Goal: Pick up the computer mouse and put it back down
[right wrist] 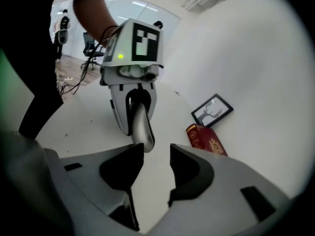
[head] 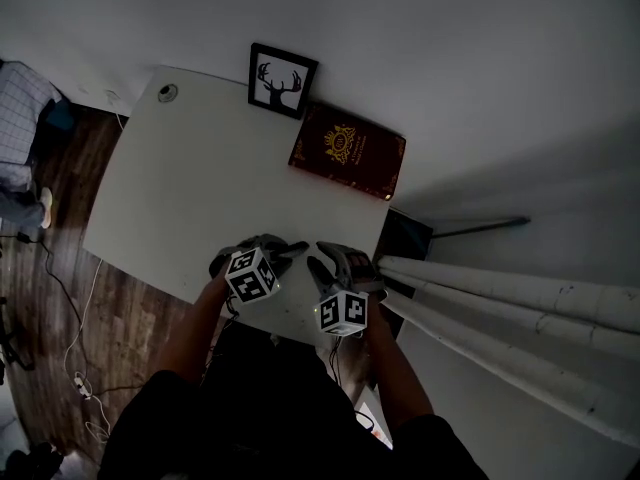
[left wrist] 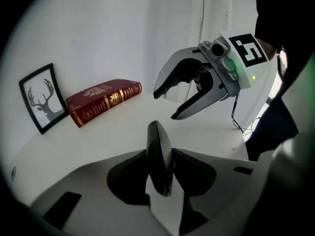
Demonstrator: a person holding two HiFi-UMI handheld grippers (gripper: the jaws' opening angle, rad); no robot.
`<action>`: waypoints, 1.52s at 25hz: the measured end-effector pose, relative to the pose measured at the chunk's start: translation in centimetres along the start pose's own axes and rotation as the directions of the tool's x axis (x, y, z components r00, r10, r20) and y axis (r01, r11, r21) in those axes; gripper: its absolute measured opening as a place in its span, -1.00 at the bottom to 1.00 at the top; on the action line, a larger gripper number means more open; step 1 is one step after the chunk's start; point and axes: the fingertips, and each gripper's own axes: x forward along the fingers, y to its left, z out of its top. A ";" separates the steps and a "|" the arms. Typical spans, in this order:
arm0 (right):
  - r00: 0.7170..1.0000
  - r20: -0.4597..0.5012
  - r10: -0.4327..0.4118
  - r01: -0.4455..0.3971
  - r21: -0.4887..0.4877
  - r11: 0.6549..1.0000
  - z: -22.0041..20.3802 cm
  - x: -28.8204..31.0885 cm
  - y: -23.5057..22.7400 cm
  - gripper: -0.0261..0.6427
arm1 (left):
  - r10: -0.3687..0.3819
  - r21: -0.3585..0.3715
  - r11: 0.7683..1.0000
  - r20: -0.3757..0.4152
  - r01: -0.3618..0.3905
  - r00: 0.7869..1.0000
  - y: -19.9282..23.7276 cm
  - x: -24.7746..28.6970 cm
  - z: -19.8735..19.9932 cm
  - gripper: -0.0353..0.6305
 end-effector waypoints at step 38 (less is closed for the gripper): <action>0.807 0.388 -0.446 0.113 0.639 0.761 11.1 -26.5 -1.3 -0.86 | 0.813 -0.689 0.570 0.394 -0.449 0.428 -13.4 -25.0 11.0 -0.51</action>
